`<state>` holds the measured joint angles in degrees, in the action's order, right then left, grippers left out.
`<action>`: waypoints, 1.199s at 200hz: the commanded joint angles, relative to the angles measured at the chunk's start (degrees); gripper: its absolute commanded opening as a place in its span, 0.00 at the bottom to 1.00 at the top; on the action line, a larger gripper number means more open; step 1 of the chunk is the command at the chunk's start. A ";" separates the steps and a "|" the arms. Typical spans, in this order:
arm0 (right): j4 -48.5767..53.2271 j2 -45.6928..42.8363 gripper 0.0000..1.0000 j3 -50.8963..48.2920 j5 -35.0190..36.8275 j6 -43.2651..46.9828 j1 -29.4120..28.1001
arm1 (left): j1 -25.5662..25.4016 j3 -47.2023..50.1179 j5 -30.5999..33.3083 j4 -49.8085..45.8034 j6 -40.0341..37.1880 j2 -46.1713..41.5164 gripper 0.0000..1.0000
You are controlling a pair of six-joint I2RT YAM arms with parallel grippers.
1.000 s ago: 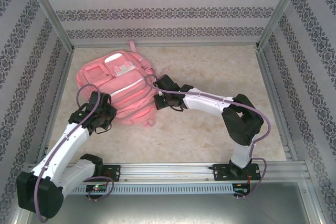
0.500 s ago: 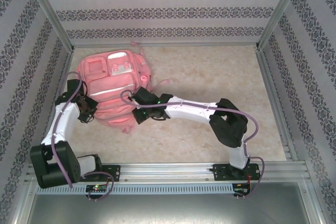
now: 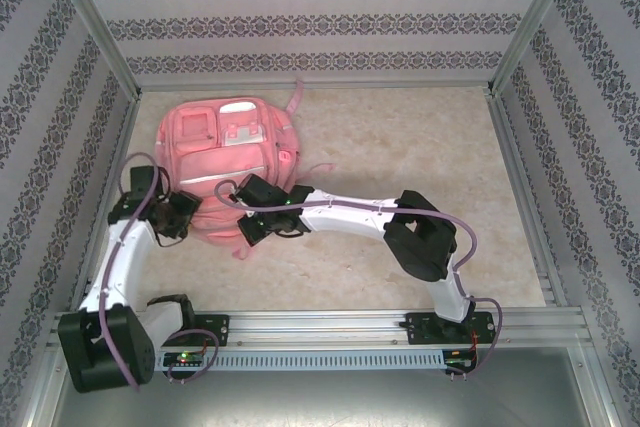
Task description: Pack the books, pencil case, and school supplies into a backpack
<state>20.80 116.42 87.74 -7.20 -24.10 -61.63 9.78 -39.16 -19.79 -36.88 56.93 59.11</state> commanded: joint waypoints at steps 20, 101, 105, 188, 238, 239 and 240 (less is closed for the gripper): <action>-0.93 -1.81 0.00 -0.97 -2.59 -0.41 0.37 | -10.24 5.41 -6.71 10.73 18.53 -2.51 0.52; -1.58 -4.64 0.00 -4.86 -0.32 -0.69 1.39 | -12.33 -2.50 2.14 -4.42 14.17 -4.75 0.53; -1.71 -4.85 0.00 -5.22 -0.31 -0.71 1.59 | -12.64 -2.22 1.91 -4.35 15.19 -5.28 0.52; -3.34 -6.70 0.00 -8.09 -0.44 -0.70 2.21 | -31.74 2.42 7.59 7.90 34.57 -4.83 0.53; -3.89 -8.39 0.00 -10.11 0.12 -1.02 2.65 | -32.81 1.79 12.66 9.03 34.57 1.52 0.53; -3.90 -8.44 0.00 -10.12 0.14 -1.03 2.65 | -32.85 1.84 12.80 9.02 34.52 1.57 0.53; -3.91 -8.47 0.00 -10.17 0.11 -1.08 2.65 | -32.87 1.87 12.95 9.02 34.55 1.60 0.53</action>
<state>17.23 110.56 78.96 -7.66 -24.25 -60.05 -22.46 -37.45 -11.38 -29.89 89.08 59.70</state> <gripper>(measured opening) 0.066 0.528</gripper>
